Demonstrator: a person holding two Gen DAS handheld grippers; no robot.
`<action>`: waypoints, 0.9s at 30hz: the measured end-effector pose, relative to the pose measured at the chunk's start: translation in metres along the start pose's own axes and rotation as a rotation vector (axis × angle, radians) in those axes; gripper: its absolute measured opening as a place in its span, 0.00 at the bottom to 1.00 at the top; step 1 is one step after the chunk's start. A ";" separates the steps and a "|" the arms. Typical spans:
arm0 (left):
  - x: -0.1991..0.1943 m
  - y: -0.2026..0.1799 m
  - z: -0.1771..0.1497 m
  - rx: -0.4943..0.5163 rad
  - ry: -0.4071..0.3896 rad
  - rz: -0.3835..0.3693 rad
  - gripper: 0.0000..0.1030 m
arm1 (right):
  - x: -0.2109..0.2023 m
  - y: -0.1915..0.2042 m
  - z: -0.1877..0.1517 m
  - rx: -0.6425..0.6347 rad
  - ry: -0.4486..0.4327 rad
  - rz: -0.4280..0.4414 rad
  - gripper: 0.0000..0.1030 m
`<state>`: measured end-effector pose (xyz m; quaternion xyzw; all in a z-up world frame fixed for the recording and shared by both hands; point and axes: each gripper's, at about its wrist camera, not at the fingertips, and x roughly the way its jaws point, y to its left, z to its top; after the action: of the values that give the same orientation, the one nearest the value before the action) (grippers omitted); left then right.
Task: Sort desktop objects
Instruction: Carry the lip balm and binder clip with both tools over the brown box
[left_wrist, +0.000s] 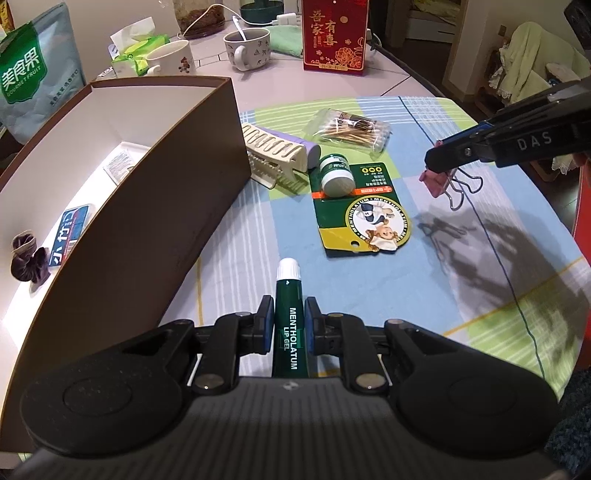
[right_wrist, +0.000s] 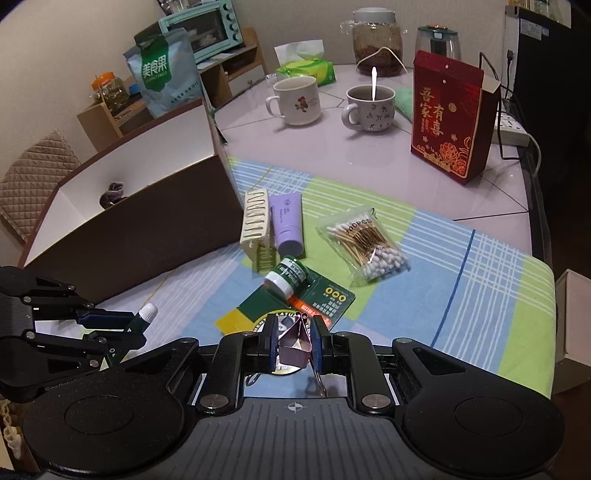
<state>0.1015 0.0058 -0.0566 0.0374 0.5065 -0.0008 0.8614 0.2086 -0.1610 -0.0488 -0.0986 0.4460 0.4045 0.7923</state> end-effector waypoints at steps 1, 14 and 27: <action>-0.002 -0.001 -0.001 -0.001 -0.003 0.001 0.13 | -0.002 0.001 -0.001 -0.002 -0.003 0.002 0.16; -0.027 0.000 -0.014 -0.002 -0.037 0.007 0.13 | -0.014 0.023 -0.006 -0.037 -0.015 0.013 0.16; -0.049 0.033 -0.021 0.050 -0.067 -0.041 0.13 | -0.008 0.061 0.000 -0.057 0.000 -0.018 0.16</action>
<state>0.0603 0.0386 -0.0217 0.0484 0.4780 -0.0323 0.8764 0.1618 -0.1253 -0.0297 -0.1254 0.4334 0.4098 0.7928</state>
